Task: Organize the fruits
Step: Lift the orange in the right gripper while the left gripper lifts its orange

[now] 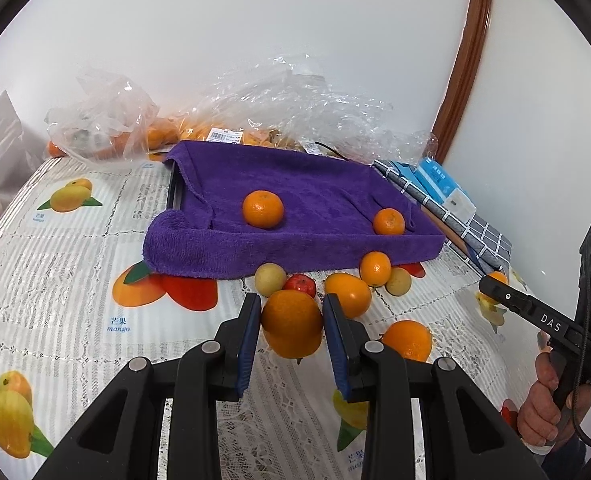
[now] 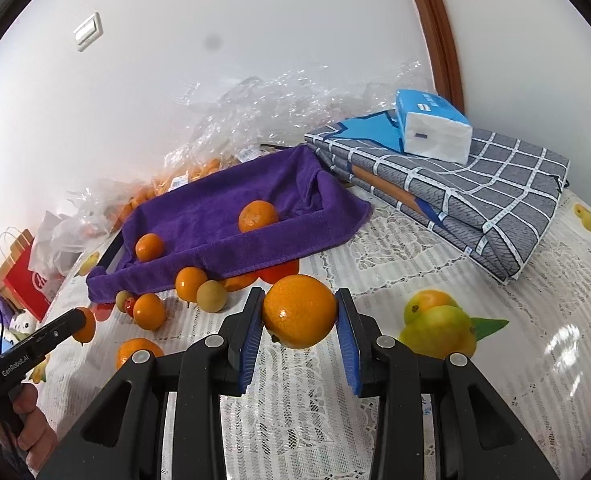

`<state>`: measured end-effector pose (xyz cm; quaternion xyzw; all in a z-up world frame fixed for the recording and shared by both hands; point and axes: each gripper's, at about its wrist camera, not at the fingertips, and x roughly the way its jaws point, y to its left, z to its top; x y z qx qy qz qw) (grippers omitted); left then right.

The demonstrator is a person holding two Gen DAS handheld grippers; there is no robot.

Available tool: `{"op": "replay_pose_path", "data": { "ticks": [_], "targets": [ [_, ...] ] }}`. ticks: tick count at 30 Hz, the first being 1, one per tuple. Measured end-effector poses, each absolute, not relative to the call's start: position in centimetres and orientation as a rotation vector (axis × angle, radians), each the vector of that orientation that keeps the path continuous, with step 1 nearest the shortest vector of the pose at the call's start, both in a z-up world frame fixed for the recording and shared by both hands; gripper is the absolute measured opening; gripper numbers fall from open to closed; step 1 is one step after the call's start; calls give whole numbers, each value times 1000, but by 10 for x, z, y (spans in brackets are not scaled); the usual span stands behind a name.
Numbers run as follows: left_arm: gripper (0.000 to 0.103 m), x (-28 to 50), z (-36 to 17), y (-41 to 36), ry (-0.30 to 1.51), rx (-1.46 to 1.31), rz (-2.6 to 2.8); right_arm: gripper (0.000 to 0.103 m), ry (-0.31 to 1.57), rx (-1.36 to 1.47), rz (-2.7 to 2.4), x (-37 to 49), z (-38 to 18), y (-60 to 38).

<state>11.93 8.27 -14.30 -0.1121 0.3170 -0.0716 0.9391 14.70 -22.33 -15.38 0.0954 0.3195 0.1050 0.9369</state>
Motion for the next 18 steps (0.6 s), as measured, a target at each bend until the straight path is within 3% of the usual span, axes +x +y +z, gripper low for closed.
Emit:
{"op": "replay_pose_path", "data": {
  "ticks": [9, 18],
  "targets": [
    [30, 111, -136, 83, 608, -230, -151, 35, 668, 182, 200, 148, -153, -223],
    [30, 110, -110, 96, 554, -232, -73, 35, 594, 113, 214, 151, -112, -203]
  ]
}}
